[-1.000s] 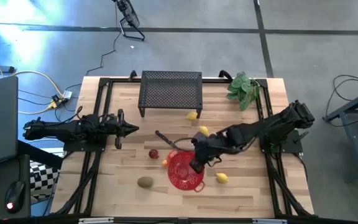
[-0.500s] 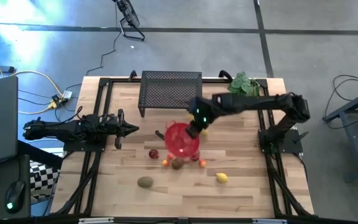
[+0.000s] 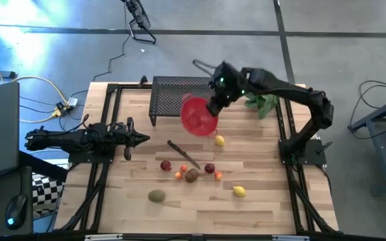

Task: Pick & Place Fruit
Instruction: Put the colander on the shelf

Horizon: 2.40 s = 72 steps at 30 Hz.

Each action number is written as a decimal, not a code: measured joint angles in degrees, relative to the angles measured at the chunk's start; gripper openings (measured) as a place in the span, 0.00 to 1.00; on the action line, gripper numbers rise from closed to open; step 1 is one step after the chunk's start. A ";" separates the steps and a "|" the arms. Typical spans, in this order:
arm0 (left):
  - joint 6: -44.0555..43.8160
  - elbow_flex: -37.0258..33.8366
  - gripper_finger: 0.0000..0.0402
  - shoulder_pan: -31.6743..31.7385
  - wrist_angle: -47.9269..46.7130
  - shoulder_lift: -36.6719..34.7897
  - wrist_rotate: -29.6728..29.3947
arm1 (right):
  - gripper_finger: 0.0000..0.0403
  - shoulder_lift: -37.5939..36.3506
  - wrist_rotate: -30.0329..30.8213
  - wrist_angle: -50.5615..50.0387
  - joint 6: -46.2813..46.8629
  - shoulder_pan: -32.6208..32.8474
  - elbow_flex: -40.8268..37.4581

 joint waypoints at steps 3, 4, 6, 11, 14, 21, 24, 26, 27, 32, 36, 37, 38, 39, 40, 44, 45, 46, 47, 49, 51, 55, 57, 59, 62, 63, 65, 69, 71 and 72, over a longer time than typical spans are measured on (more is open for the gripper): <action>0.01 0.00 0.00 0.00 0.02 0.00 -0.02 | 0.01 0.85 -0.38 -1.26 -2.15 -3.04 1.69; 0.02 0.00 0.00 0.00 0.05 0.00 -0.05 | 0.01 1.17 -0.41 -1.99 -2.64 -3.96 2.17; 0.02 0.00 0.00 0.00 0.18 0.00 -0.43 | 0.01 2.56 -0.60 -3.45 -4.04 -5.36 3.34; 0.02 0.00 0.00 0.00 0.52 0.02 -3.37 | 0.01 7.32 -0.91 -6.46 -7.18 -7.99 8.26; 0.35 0.00 0.00 0.00 0.68 0.02 -4.80 | 0.01 11.29 -2.15 -9.13 -9.86 -9.50 14.13; 1.53 0.00 0.00 0.00 0.98 0.02 -5.34 | 0.01 20.13 -1.49 -16.10 -13.36 -12.62 29.24; 1.53 0.00 0.00 0.00 1.03 0.02 -5.35 | 0.01 22.26 -1.71 -17.81 -14.02 -13.79 33.17; 1.53 0.00 0.00 0.00 1.05 0.02 -5.35 | 0.01 22.59 -1.80 -18.12 -14.06 -14.28 33.92; 1.53 0.00 0.00 0.00 1.07 0.02 -5.35 | 0.01 22.59 -1.80 -18.11 -14.06 -14.60 33.93; 1.53 0.00 0.00 0.00 1.16 0.02 -5.35 | 0.01 22.62 -1.48 -18.80 -13.78 -15.85 33.93; 1.53 0.00 0.00 0.00 1.29 0.02 -5.33 | 0.01 22.62 -0.13 -18.83 -13.68 -15.96 33.93; 1.53 0.00 0.00 0.00 1.31 0.02 -5.35 | 0.01 22.62 -0.12 -18.83 -13.67 -15.93 33.93; 1.53 0.00 0.00 0.00 1.31 0.02 -5.54 | 0.01 22.62 -0.09 -18.85 -13.67 -16.07 33.93; 1.53 0.00 0.00 0.00 1.31 0.02 -5.86 | 0.01 22.62 -0.11 -18.98 -13.67 -16.27 33.93; 1.53 0.00 0.00 0.00 1.31 0.02 -6.10 | 0.01 22.62 -0.13 -19.15 -13.64 -16.47 33.93; 1.53 0.00 0.00 0.00 1.31 0.02 -6.47 | 0.01 22.62 2.50 -20.00 -13.63 -17.23 33.91; 1.53 0.00 0.00 0.00 1.31 0.02 -6.47 | 0.01 22.62 2.86 -20.36 -13.63 -17.31 33.91; 1.53 0.00 0.00 0.00 1.29 0.02 -6.47 | 0.01 22.63 2.92 -20.86 -13.63 -17.36 33.89; 1.53 0.00 0.00 0.00 1.29 0.02 -6.47 | 0.01 22.64 3.01 -21.23 -13.64 -17.46 33.89; 1.53 0.00 0.00 0.00 1.29 0.02 -6.49 | 0.01 22.64 2.86 -21.26 -13.62 -17.75 33.89; 1.53 0.00 0.00 0.00 1.29 0.02 -6.51 | 0.01 22.64 2.77 -21.87 -13.62 -17.71 33.88; 1.53 0.00 0.00 0.00 1.28 0.02 -6.56 | 0.01 22.64 2.29 -22.33 -13.81 -17.71 32.10; 1.53 0.00 0.00 0.00 1.27 0.02 -6.67 | 0.01 22.64 1.94 -22.29 -13.81 -17.71 30.51; 1.53 0.00 0.00 0.02 1.29 0.02 -6.67 | 0.01 22.64 1.02 -22.06 -13.82 -17.71 28.82; 1.53 0.00 0.00 0.00 1.27 0.02 -6.67 | 0.01 22.64 0.72 -21.82 -13.83 -17.96 27.02; 1.53 0.00 0.00 0.00 1.27 0.02 -6.67 | 0.01 22.64 0.51 -21.68 -13.81 -18.05 26.55; 1.53 0.00 0.00 0.00 1.27 0.02 -6.67 | 0.01 22.64 -0.61 -21.33 -13.81 -18.39 25.70; 1.53 0.00 0.00 0.00 1.27 0.02 -6.67 | 0.01 22.64 -2.08 -20.55 -13.77 -19.15 24.93; 1.53 0.00 0.00 0.00 1.27 0.02 -6.67 | 0.01 22.64 -2.17 -19.78 -13.63 -19.24 24.93; 1.53 0.00 0.00 0.01 1.26 0.02 -6.67 | 0.01 22.64 -2.40 -18.81 -13.61 -19.25 24.93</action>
